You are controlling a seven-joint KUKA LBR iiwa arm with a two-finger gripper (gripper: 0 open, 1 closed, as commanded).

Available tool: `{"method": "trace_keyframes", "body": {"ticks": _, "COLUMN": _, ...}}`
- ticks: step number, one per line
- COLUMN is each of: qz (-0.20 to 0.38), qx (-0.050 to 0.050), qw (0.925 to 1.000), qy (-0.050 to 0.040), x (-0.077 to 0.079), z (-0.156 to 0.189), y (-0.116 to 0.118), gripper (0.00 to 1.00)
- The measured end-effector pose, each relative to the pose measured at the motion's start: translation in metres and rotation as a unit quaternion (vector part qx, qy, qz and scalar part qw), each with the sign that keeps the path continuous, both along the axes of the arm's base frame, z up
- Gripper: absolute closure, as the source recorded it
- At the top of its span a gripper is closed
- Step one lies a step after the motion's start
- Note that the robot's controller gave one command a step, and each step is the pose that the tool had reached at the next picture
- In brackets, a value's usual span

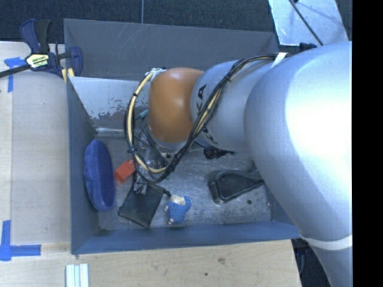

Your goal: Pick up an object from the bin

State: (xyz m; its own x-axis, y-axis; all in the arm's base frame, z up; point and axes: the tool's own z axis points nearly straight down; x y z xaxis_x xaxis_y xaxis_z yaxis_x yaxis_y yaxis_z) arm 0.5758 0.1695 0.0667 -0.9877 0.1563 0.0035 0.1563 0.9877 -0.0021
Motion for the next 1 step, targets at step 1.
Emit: {"method": "trace_keyframes", "body": {"ticks": 1, "qz": -0.079, "qx": 0.0, "qw": 0.9969, "qy": -0.002, "x": -0.0478, "z": 0.0341, "y": -0.0193, "gripper": 0.0}}
